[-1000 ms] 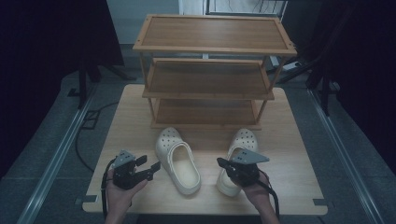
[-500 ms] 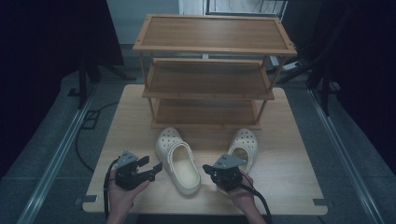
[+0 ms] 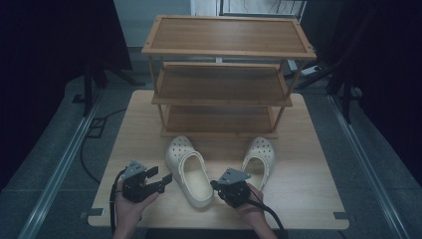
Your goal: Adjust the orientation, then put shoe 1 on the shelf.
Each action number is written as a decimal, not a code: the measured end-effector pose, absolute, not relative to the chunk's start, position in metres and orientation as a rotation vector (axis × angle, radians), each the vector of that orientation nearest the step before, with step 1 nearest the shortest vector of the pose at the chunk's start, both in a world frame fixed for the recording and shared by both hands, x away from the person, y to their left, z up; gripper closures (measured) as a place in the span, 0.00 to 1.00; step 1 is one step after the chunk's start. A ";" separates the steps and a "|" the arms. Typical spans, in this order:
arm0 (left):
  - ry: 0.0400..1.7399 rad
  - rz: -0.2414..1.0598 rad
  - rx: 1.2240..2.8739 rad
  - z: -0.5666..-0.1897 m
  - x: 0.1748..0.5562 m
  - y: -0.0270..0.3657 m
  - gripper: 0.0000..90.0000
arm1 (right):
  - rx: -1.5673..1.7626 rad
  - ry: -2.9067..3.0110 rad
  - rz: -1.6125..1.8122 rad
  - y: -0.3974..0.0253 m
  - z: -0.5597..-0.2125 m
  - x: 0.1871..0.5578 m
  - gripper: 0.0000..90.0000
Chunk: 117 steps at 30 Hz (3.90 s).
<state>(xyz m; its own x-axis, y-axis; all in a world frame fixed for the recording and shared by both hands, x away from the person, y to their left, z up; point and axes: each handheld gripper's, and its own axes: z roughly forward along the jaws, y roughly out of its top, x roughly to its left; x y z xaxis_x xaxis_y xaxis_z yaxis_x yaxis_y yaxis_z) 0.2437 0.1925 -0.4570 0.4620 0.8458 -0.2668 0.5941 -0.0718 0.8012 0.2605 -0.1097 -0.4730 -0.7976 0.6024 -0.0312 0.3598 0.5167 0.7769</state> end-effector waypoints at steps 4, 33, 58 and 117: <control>1.231 0.336 1.767 -0.457 0.244 0.193 0.39 | 0.792 2.479 1.175 -0.108 -0.473 0.258 1.00; 1.261 0.349 1.738 -0.458 0.248 0.208 0.40 | 0.653 2.545 1.429 -0.041 -0.487 0.242 1.00; 1.259 0.385 1.729 -0.452 0.246 0.209 0.40 | 0.805 2.348 1.488 -0.122 -0.456 0.253 0.85; 1.383 0.564 1.764 -0.465 0.283 0.186 0.84 | 0.882 2.319 1.472 -0.144 -0.457 0.259 0.81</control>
<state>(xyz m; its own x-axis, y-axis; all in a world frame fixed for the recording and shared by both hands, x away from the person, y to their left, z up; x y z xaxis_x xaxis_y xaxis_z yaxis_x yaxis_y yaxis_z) 0.2834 0.1858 -0.4652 0.3007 0.9449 -0.1295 0.5848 -0.0754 0.8076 0.2594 -0.1439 -0.4566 -0.7833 0.6131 0.1027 0.3537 0.3038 0.8846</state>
